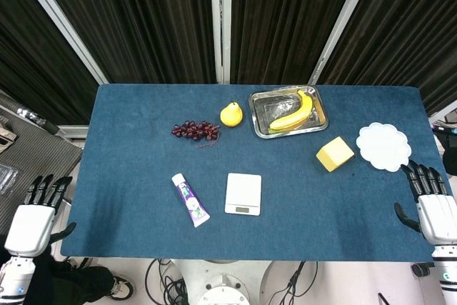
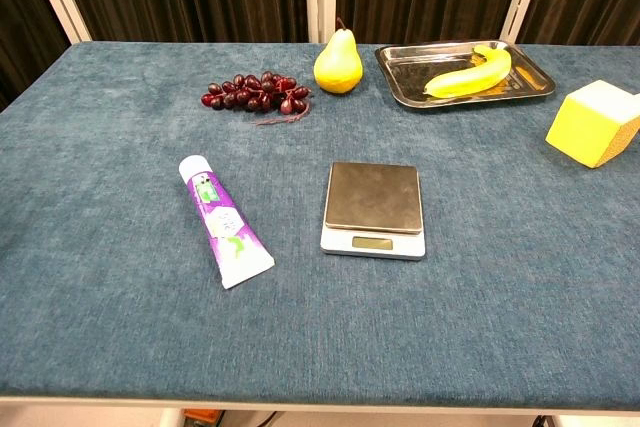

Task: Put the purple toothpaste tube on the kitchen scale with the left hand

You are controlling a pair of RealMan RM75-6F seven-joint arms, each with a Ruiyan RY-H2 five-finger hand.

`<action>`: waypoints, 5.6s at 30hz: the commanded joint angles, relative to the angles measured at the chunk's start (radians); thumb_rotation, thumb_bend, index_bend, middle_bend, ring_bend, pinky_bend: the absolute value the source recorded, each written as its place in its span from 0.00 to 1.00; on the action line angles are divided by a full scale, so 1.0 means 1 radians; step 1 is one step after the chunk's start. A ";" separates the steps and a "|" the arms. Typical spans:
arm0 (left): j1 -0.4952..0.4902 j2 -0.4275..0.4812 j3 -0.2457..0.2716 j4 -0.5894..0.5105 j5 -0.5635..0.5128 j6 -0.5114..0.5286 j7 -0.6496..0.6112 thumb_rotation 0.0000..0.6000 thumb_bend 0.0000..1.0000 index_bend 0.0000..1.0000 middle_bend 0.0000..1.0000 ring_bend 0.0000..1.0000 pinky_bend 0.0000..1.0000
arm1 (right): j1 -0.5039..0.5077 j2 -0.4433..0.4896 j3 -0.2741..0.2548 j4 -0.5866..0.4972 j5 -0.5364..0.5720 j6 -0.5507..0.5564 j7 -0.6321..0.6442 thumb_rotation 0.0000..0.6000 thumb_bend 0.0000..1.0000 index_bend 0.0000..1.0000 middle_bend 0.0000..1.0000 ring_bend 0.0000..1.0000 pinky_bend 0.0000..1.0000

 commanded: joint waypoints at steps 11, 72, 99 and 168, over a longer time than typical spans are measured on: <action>-0.041 0.010 0.011 -0.051 0.054 -0.041 0.002 1.00 0.15 0.05 0.10 0.00 0.00 | 0.000 0.000 0.001 0.004 -0.002 0.002 0.005 1.00 0.29 0.00 0.00 0.00 0.00; -0.622 -0.597 0.030 0.329 0.159 -0.502 -0.151 1.00 0.54 0.05 0.18 0.00 0.00 | -0.017 0.009 0.015 0.057 0.044 -0.017 0.073 1.00 0.29 0.00 0.00 0.00 0.00; -0.623 -0.619 0.071 0.367 0.135 -0.463 -0.149 1.00 0.54 0.05 0.22 0.00 0.00 | -0.014 0.002 0.018 0.081 0.062 -0.045 0.091 1.00 0.29 0.00 0.00 0.00 0.00; -0.638 -0.718 0.125 0.506 0.115 -0.486 -0.231 1.00 0.54 0.05 0.23 0.00 0.00 | -0.013 -0.013 0.008 0.096 0.076 -0.082 0.079 1.00 0.29 0.00 0.00 0.00 0.00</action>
